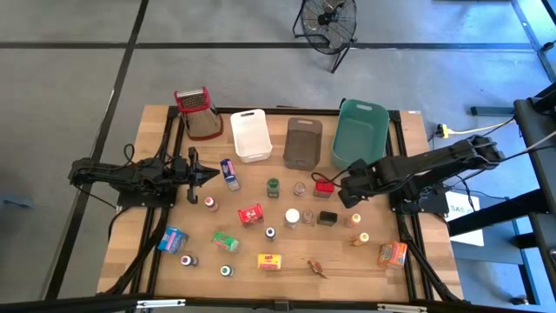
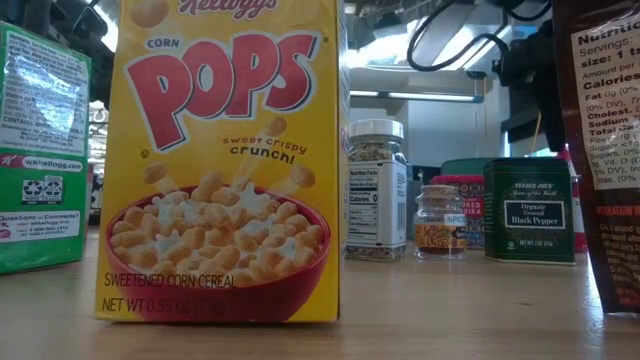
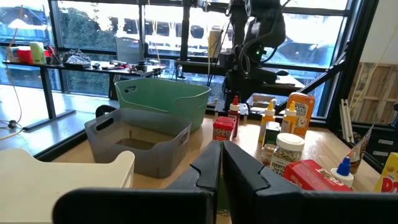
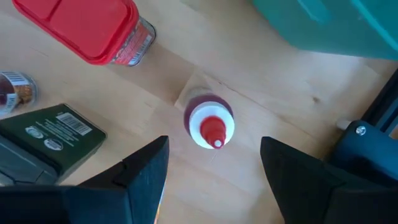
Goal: Pick & Place Kitchen Items
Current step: Put the red food coloring into the white bin
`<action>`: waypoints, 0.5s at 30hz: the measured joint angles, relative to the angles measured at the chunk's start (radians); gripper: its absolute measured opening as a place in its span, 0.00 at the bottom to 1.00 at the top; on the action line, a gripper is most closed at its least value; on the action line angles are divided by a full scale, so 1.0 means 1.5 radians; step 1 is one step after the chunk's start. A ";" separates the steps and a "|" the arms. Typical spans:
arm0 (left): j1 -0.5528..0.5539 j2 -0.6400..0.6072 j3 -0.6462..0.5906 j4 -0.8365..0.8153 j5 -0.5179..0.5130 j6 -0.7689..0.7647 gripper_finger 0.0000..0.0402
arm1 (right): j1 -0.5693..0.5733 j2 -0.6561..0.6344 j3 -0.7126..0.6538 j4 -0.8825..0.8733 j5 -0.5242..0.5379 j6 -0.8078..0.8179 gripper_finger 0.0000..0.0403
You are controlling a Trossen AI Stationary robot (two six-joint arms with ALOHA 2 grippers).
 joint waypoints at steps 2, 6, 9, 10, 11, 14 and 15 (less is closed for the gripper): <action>0.000 0.000 0.000 0.000 0.000 0.000 0.03 | 0.000 0.005 0.000 0.006 -0.001 0.000 0.64; 0.000 0.000 0.000 0.000 0.000 0.000 0.03 | 0.000 0.014 0.000 0.015 -0.002 0.003 0.64; 0.000 0.000 0.000 0.000 0.000 0.000 0.03 | 0.000 0.022 0.000 0.020 -0.001 0.003 0.64; 0.000 0.000 0.000 0.000 0.000 0.000 0.03 | 0.000 0.025 0.000 0.019 -0.001 0.003 0.64; 0.000 0.000 0.000 0.000 0.000 0.000 0.03 | 0.000 0.029 0.000 0.019 -0.001 0.004 0.64; 0.000 0.000 0.000 0.000 0.000 0.000 0.02 | 0.000 0.036 -0.001 0.019 -0.002 0.005 0.64; 0.000 0.000 0.000 0.000 0.000 0.000 0.02 | 0.000 0.038 -0.001 0.021 -0.002 0.005 0.64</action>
